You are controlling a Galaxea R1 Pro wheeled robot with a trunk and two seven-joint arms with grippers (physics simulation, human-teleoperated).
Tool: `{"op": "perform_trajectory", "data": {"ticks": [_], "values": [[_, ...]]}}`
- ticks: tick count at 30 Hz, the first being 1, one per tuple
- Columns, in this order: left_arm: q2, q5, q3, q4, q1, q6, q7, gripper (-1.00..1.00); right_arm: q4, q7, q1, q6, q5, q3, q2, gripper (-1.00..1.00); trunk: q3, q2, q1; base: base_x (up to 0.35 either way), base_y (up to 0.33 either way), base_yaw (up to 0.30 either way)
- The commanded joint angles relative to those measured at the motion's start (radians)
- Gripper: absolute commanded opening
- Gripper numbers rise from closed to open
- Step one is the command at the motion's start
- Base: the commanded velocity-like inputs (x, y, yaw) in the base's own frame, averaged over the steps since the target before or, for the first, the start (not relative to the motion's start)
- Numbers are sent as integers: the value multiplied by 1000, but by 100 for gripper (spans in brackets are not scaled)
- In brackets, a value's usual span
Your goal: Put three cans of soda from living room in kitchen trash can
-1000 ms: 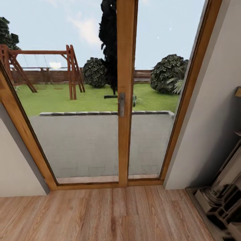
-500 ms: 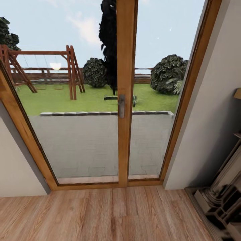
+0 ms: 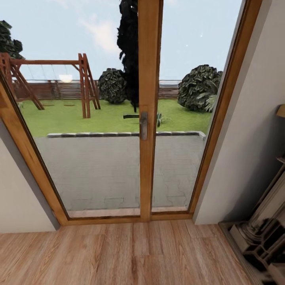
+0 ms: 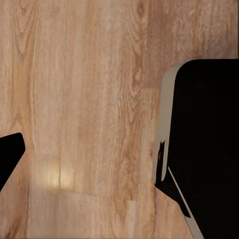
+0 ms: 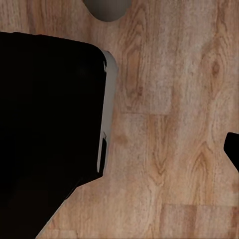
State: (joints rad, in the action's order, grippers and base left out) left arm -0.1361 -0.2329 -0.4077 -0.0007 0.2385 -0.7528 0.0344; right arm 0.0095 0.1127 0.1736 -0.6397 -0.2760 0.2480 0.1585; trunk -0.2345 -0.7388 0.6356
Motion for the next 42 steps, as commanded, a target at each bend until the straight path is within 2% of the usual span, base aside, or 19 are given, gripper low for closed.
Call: {"op": "perform_trajectory", "data": {"ticks": [1,42], "values": [[1,0,0,0,0,0,1,100,0,0,0,0,0,0,0,100,0,0,0,0,0,0],[7,1,0,-5,-11,0,2,100,-3,2,0,0,-2,-3,-13,100,0,0,0,0,0,0]]}}
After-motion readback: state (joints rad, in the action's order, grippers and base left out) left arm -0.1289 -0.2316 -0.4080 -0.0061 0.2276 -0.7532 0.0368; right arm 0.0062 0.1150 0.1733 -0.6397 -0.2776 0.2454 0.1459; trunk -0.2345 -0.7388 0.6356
